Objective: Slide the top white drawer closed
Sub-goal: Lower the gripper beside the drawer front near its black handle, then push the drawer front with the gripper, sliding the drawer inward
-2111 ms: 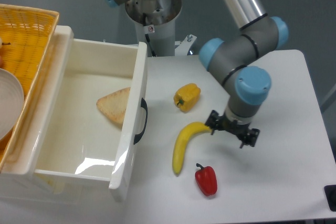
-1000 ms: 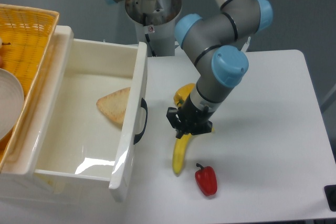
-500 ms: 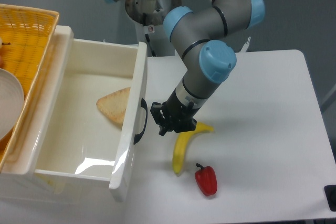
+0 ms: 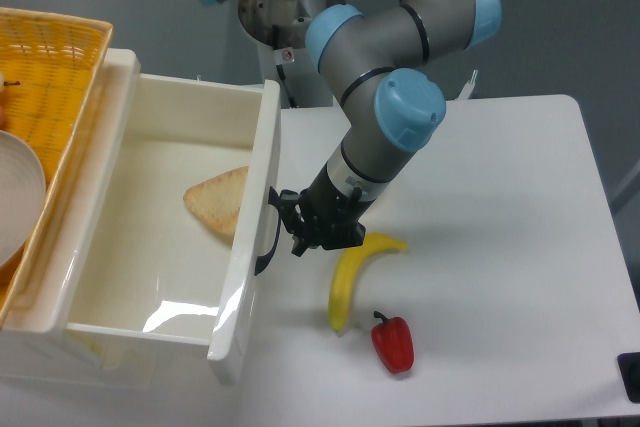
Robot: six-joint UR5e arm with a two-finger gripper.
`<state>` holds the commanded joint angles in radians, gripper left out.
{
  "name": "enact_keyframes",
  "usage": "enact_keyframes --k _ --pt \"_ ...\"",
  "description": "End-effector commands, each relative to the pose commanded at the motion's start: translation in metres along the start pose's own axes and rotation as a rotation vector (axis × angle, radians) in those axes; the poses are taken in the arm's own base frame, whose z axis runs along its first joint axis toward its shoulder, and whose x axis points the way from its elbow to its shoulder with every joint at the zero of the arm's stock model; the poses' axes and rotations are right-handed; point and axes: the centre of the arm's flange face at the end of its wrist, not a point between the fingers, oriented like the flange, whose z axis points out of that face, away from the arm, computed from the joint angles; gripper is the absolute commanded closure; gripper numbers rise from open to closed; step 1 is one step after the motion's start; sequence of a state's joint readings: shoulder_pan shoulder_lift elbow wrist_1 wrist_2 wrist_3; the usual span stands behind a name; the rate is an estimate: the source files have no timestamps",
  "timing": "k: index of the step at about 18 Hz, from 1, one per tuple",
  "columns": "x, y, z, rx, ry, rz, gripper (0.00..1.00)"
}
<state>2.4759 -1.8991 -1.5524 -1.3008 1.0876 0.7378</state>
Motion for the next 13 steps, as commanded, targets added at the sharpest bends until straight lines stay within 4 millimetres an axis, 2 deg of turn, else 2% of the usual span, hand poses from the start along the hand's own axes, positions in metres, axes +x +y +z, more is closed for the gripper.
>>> enact_keyframes --k 5,7,13 --pt "0.007 -0.003 0.001 0.008 0.011 0.007 0.97" --pt "0.018 -0.005 -0.001 0.007 0.011 0.020 0.97" --pt "0.023 -0.007 -0.004 0.016 0.016 0.027 0.97"
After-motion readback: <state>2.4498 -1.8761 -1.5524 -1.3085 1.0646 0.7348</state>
